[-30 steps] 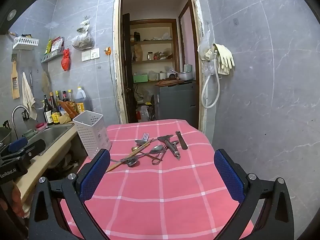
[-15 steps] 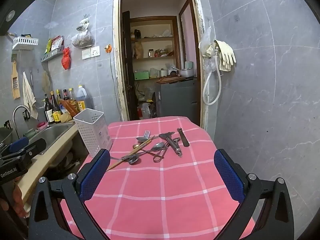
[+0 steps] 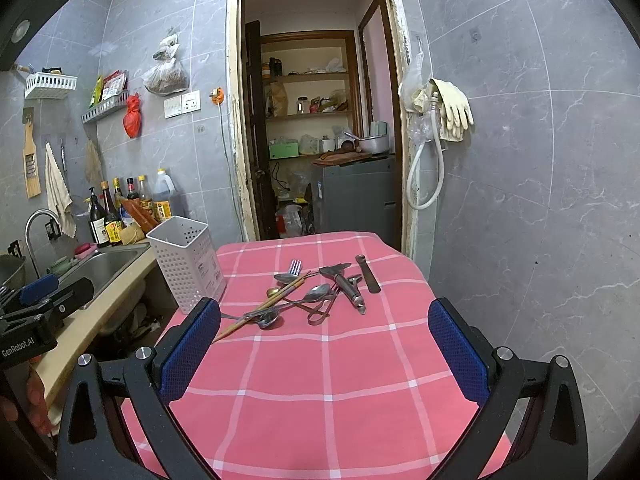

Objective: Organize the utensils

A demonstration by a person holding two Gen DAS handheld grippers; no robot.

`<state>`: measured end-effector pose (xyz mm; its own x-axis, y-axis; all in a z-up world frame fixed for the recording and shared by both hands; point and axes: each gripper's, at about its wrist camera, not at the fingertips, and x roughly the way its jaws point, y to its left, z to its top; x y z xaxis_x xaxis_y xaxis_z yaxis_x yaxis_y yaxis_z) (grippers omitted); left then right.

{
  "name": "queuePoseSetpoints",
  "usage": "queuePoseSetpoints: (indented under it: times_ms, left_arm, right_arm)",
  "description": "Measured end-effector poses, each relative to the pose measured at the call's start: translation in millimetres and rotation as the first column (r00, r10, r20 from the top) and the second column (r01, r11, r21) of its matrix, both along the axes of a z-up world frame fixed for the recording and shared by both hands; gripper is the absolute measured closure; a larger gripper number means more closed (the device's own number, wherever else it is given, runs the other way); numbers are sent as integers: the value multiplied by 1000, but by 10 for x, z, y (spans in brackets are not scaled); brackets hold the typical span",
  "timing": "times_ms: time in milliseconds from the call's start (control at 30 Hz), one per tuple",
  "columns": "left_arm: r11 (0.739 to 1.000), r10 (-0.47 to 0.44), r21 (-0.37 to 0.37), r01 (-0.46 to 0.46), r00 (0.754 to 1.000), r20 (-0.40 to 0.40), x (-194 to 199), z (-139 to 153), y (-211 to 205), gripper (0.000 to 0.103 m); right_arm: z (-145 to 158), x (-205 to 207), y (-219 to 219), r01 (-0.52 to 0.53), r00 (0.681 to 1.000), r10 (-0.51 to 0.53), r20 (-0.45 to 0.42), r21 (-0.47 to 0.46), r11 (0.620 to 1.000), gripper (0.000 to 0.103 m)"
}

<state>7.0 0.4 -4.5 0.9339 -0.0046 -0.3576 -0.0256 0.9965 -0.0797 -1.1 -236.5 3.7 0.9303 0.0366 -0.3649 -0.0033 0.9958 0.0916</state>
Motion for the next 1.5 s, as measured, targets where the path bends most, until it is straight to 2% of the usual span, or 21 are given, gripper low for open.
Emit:
queuePoseSetpoints:
  times_ms: [1500]
  left_arm:
    - [1000,-9,8,9,1000,-3,11,-29,10,1]
  right_arm:
    - [-31,54,93,-2,1000,2,-8,0,1000,1]
